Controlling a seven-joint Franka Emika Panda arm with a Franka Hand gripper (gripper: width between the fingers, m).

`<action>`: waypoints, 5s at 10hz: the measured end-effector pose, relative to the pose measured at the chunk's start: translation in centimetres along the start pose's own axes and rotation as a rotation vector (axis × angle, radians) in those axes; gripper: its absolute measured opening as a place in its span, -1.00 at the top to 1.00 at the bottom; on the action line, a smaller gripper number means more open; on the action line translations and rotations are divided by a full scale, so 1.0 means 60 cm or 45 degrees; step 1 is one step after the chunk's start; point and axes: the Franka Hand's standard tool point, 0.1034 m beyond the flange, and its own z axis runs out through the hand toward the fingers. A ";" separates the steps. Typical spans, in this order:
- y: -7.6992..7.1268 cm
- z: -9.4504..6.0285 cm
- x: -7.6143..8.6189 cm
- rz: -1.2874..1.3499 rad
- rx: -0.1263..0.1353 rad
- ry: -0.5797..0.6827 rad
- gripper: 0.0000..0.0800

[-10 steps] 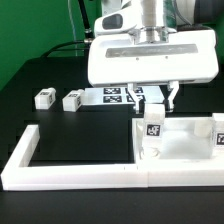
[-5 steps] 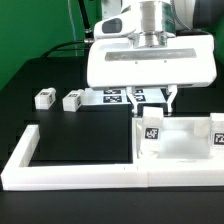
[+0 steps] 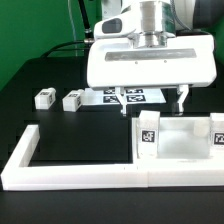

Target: Assemble square table

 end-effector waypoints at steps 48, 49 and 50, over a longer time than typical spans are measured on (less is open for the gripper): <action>-0.015 0.044 0.027 0.179 0.092 -0.659 -0.62; -0.015 0.044 0.027 0.179 0.092 -0.659 -0.33; -0.010 0.044 0.028 0.204 0.082 -0.657 0.01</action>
Offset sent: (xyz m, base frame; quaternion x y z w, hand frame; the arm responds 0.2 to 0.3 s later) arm 0.0000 0.0000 0.0000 0.0000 0.0000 0.0000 1.0000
